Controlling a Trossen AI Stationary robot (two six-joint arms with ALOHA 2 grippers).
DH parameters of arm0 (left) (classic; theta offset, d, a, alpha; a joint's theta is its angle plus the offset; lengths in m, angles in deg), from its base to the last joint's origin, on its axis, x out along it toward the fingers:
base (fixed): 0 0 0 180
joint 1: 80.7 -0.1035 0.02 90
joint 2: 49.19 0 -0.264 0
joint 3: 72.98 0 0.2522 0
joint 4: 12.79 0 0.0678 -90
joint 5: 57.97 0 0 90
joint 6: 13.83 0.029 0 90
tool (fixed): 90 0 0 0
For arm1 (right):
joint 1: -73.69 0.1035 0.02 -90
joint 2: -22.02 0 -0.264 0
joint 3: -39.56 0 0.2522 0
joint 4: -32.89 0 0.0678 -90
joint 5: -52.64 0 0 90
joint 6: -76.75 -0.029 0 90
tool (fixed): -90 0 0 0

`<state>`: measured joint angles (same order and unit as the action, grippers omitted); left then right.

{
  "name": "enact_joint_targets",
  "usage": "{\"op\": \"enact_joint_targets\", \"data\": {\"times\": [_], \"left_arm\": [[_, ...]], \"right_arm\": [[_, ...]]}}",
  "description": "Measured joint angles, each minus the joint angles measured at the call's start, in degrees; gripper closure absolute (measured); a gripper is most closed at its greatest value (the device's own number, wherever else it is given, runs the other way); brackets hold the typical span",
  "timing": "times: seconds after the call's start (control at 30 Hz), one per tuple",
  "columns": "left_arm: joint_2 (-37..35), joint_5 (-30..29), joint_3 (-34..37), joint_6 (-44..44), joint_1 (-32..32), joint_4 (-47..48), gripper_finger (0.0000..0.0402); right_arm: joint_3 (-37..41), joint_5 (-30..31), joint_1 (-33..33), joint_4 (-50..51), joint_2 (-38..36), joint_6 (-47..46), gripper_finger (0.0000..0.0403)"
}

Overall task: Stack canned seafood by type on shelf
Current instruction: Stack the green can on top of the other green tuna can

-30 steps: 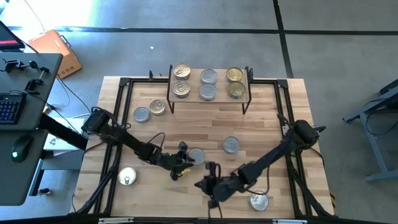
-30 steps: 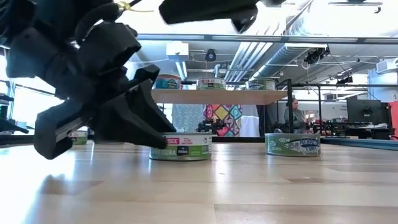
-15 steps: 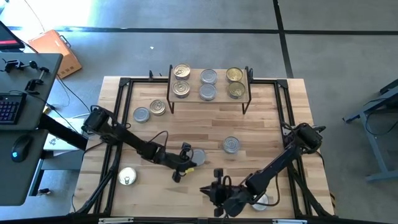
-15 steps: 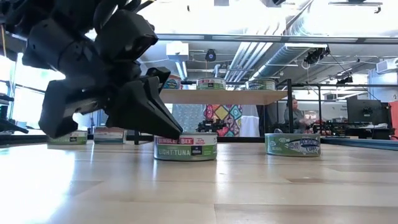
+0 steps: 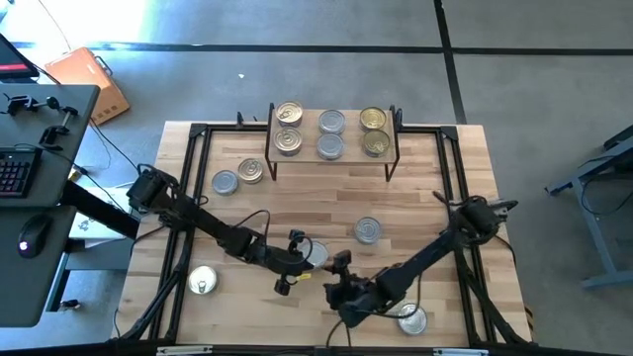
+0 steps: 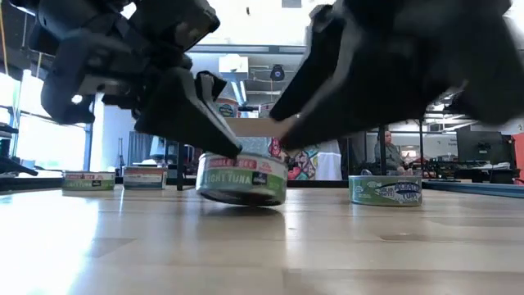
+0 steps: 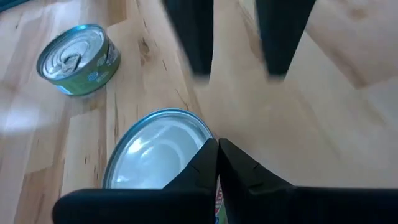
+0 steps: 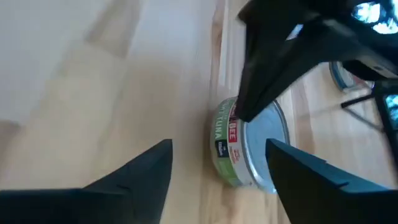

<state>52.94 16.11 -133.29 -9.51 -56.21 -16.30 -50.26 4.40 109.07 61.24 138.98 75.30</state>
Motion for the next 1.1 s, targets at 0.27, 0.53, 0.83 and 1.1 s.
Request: {"op": "enact_joint_targets", "data": {"times": [0.27,0.53,0.83,1.1], "left_arm": [[-2.5,-0.9,-0.1,-3.2,-0.1,1.6,0.0401],[-4.5,-0.9,-0.1,-3.2,0.0,1.7,0.0401],[-5.6,-1.7,-0.4,-3.2,0.0,5.2,0.0401],[-11.7,-8.2,-0.1,-11.3,1.1,23.6,0.0401]], "right_arm": [[0.0,4.2,-3.3,-1.0,4.2,5.9,0.0136],[0.0,7.6,-5.1,-5.9,5.5,2.9,0.0164],[-0.1,4.8,-4.8,-6.5,5.4,-2.3,0.0288],[0.1,5.3,-2.1,3.1,1.3,-9.5,0.0288]]}}
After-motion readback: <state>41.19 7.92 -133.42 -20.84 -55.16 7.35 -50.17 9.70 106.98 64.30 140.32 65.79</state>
